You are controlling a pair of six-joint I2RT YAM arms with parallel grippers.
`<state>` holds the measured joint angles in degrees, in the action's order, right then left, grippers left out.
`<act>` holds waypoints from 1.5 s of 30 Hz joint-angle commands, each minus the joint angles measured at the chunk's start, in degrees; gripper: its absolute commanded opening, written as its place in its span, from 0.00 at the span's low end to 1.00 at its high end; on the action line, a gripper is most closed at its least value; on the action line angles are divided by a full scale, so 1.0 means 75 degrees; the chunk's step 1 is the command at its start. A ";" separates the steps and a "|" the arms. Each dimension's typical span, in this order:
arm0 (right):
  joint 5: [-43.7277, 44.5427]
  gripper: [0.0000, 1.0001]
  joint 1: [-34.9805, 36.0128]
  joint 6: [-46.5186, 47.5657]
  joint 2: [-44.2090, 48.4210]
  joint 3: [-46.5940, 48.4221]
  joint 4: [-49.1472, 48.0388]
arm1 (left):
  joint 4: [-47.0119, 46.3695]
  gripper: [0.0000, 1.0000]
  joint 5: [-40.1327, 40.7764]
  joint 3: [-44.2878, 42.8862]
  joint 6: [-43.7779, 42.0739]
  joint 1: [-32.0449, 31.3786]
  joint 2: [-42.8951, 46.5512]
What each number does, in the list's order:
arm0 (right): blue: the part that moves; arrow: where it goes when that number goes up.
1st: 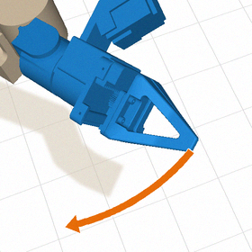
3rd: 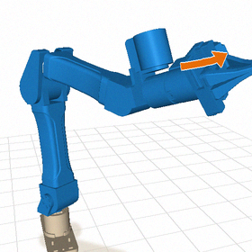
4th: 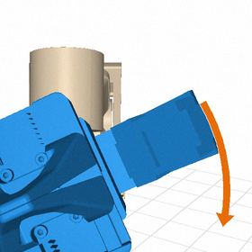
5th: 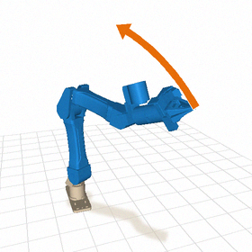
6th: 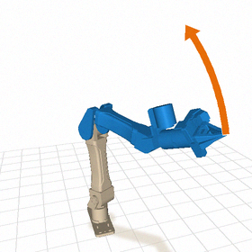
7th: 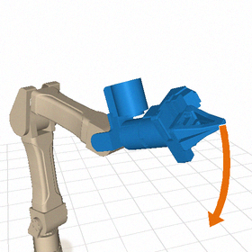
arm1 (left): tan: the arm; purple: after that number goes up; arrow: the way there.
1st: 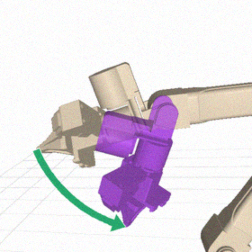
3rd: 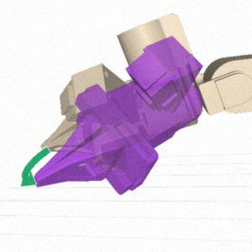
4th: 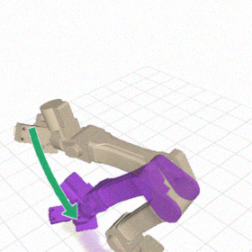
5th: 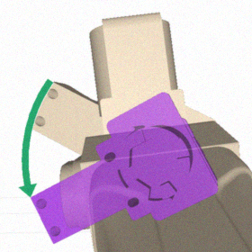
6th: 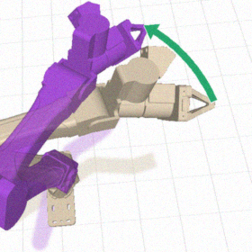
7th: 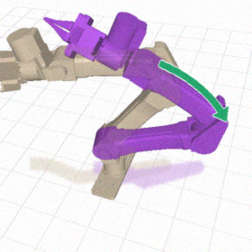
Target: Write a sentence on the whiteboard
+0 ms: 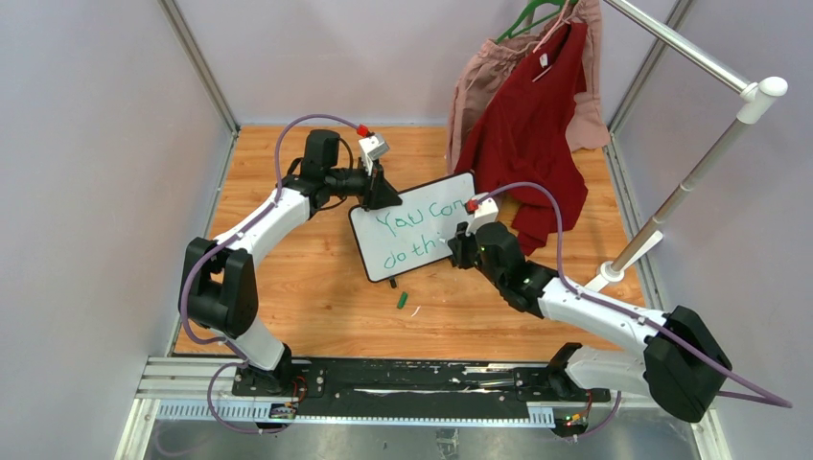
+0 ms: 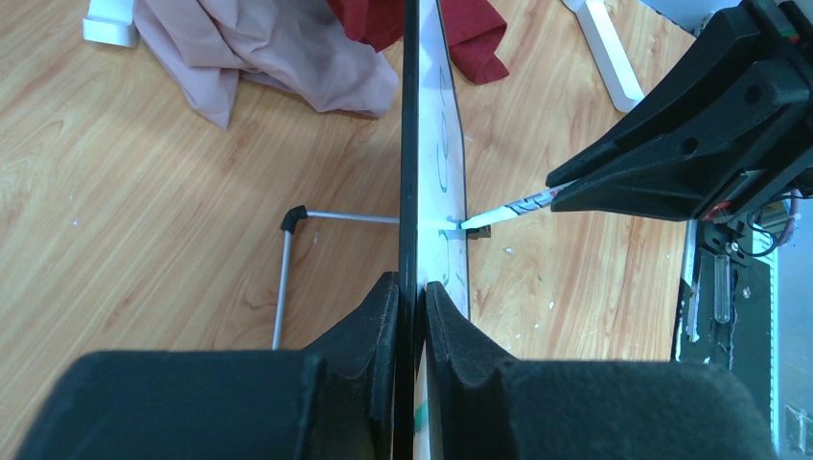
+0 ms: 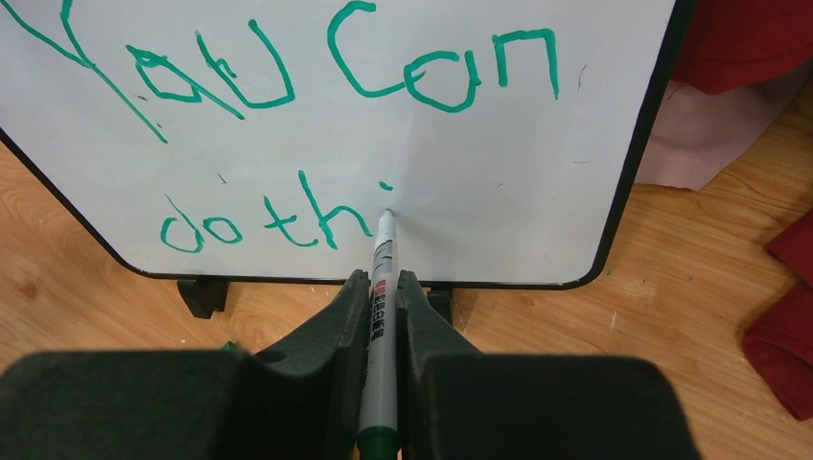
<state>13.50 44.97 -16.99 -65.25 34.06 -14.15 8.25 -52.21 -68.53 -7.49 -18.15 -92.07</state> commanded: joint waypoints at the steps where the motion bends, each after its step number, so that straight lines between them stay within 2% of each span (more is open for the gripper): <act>1: 0.0188 0.00 -0.0094 -0.0092 -0.0126 -0.0032 -0.0142 | -0.0081 0.00 0.0167 0.0126 -0.0291 -0.0088 0.0213; 23: 0.0147 0.00 -0.0091 -0.0199 -0.0085 -0.0397 0.0056 | -0.0104 0.00 0.0170 0.0114 -0.0278 -0.0088 0.0206; 35: -0.0143 0.00 -0.0098 -0.0232 0.1195 -0.0039 0.0626 | -0.0081 0.00 0.0288 0.0154 -0.0327 -0.0087 0.0184; 45: 0.0284 0.00 -0.0499 -0.0138 0.1710 -0.0581 0.0401 | -0.0127 0.00 0.0318 0.0161 -0.0270 -0.0088 0.0128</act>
<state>13.58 43.27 -18.24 -53.60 31.66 -10.26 8.23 -51.83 -68.53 -7.46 -18.22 -92.05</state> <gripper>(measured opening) 0.148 0.170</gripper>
